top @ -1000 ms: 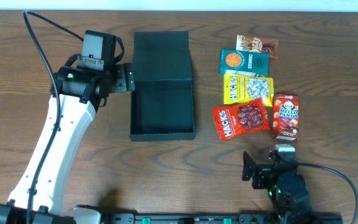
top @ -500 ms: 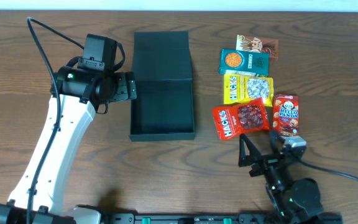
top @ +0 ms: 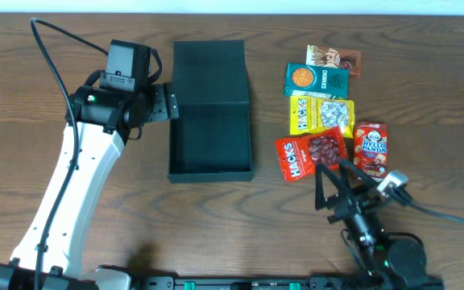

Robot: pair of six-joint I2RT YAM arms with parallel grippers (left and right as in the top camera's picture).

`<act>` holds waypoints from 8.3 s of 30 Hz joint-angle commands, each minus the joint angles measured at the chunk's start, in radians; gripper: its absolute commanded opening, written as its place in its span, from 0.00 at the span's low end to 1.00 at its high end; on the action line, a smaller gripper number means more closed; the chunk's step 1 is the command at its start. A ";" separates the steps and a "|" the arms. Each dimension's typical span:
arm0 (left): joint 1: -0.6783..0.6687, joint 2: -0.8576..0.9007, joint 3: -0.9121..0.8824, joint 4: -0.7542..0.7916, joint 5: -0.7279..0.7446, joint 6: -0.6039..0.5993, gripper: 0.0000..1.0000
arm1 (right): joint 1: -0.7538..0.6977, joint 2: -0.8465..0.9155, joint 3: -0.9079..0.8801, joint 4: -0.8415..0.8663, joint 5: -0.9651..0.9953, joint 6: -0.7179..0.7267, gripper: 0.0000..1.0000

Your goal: Pack container

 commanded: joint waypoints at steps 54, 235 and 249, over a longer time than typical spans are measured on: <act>0.004 -0.008 0.004 0.036 -0.101 -0.026 0.95 | -0.231 1.316 0.975 0.049 -0.225 0.289 0.99; 0.004 0.030 0.003 0.039 -0.113 -0.060 0.95 | -0.361 2.240 1.476 0.296 0.133 0.269 0.02; 0.005 0.030 0.003 0.018 -0.139 -0.060 0.95 | -0.365 2.378 1.697 0.111 0.115 0.269 0.02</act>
